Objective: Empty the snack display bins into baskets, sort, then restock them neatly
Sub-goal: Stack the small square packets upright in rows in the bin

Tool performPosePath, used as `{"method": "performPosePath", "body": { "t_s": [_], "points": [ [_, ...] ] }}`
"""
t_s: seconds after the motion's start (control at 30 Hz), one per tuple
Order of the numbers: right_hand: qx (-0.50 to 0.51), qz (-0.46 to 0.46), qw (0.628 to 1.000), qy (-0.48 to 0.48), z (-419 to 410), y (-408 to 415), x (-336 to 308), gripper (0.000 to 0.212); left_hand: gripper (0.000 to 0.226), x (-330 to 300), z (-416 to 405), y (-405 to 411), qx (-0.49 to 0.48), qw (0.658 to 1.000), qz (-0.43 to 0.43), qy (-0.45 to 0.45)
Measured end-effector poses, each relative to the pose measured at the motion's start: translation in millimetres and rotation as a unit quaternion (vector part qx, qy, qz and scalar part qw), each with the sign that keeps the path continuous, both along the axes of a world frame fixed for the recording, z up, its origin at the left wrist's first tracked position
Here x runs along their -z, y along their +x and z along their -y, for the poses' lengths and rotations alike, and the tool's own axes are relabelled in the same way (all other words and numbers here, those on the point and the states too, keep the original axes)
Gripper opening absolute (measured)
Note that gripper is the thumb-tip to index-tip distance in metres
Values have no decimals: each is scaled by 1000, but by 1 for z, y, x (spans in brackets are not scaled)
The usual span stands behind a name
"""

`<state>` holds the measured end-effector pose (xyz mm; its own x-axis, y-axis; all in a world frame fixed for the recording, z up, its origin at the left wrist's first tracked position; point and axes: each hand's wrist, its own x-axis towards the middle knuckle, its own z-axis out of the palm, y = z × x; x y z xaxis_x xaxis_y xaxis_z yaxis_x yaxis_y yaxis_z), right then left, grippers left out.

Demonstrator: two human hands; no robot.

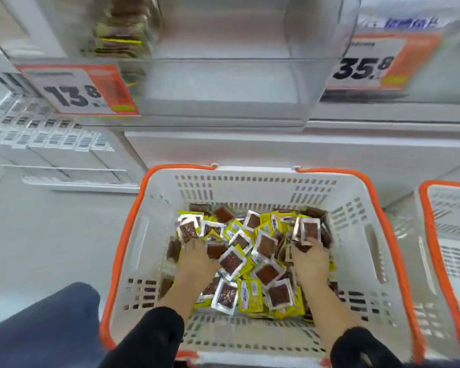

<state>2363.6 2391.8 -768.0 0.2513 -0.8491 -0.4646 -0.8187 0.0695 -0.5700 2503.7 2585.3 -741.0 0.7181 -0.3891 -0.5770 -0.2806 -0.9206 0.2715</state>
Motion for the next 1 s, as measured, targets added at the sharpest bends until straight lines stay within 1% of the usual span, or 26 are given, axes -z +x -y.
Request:
{"method": "performPosePath", "body": {
  "t_s": [0.03, 0.1, 0.17, 0.23, 0.27, 0.33, 0.4, 0.43, 0.5, 0.53, 0.6, 0.63, 0.7, 0.8, 0.87, 0.93, 1.0],
  "points": [
    [21, -5, 999, -23, 6, 1, 5, 55, 70, 5, 6, 1, -9, 1000, 19, -17],
    [43, -15, 999, -13, 18, 4, 19, 69, 65, 14, 21, 1, -32, 997, 22, -67],
    [66, -38, 997, 22, 23, 8, 30, 84, 65, 22, 41, -3, -69, 991, -5, -113],
    [35, -89, 995, 14, 26, 11, 39, 92, 72, 29, 62, -11, -103, 982, -51, -153],
    [15, -106, 994, 4, 27, 12, 42, 92, 76, 32, 72, -16, -118, 974, -80, -174],
    [-10, -101, 995, -14, 27, 15, 45, 87, 83, 38, 90, -25, -138, 960, -121, -212],
    [-13, -66, 997, -32, 26, 18, 48, 79, 91, 43, 101, -32, -149, 952, -143, -227],
    [2, -47, 998, -30, 26, 21, 49, 78, 95, 46, 105, -33, -154, 951, -150, -224],
    [61, -6, 998, -6, 25, 30, 45, 78, 101, 51, 108, -37, -147, 956, -151, -203],
    [87, 16, 996, 5, 25, 34, 43, 72, 104, 52, 108, -40, -130, 961, -148, -193],
    [113, 39, 993, 14, 27, 41, 40, 52, 109, 53, 106, -46, -88, 971, -137, -176],
    [113, 42, 993, 9, 27, 43, 37, 46, 108, 53, 106, -49, -73, 975, -124, -169],
    [102, 34, 994, -6, 26, 45, 34, 45, 97, 53, 107, -51, -68, 980, -97, -159],
    [59, -23, 996, -68, 20, 44, 31, 60, 72, 45, 108, -55, -76, 982, -41, -168],
    [-11, -77, 991, -111, 22, 42, 31, 71, 60, 45, 106, -59, -56, 981, 1, -185],
    [-92, -127, 981, -118, 29, 45, 26, 75, 53, 48, 103, -62, -43, 984, 0, -176],
    [-134, -123, 980, -79, 34, 50, 20, 72, 55, 47, 102, -62, -52, 988, -29, -145]
  ]
}}
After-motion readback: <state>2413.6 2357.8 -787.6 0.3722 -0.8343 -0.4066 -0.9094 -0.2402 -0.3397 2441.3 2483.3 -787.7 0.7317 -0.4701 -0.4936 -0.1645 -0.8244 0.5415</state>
